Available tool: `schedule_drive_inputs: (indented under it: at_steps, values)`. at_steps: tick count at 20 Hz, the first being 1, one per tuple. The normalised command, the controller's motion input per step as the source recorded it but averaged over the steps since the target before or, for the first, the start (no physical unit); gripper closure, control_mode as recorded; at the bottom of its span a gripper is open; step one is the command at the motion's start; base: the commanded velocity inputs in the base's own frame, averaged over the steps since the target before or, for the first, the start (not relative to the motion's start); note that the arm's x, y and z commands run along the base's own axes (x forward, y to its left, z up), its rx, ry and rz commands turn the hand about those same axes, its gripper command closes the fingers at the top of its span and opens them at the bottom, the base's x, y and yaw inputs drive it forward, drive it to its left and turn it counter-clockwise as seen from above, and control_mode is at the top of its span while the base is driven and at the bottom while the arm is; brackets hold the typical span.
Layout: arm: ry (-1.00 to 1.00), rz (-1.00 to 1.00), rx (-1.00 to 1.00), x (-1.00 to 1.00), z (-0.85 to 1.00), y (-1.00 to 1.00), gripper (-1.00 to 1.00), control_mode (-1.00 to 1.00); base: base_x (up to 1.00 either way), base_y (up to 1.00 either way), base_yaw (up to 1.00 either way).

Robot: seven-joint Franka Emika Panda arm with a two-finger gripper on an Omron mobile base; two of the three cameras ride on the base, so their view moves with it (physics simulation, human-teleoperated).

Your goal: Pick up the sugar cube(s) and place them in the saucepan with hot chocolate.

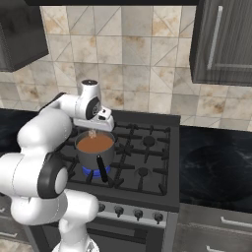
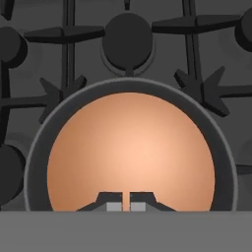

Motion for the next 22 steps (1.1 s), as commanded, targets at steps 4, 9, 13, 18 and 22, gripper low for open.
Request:
schedule_drive_inputs:
  at_steps: [4,9,13,18,22]
  values:
    - [0.00,0.00,0.00,0.00,-0.30,0.00,1.00,-1.00,0.00,0.00,0.00]
    - [0.00,0.00,0.00,-0.02,0.00,0.00,-1.00,-1.00,0.00,0.00,0.00]
    - [0.00,0.00,0.00,-0.06,0.00,0.00,-1.00,-1.00,0.00,0.00,0.00]
    - [-0.09,0.00,0.00,-0.21,0.12,0.00,-1.00,-1.00,0.00,0.00,0.00]
    - [-0.26,0.00,0.01,-0.36,0.58,0.00,-1.00,-1.00,0.00,0.00,0.00]
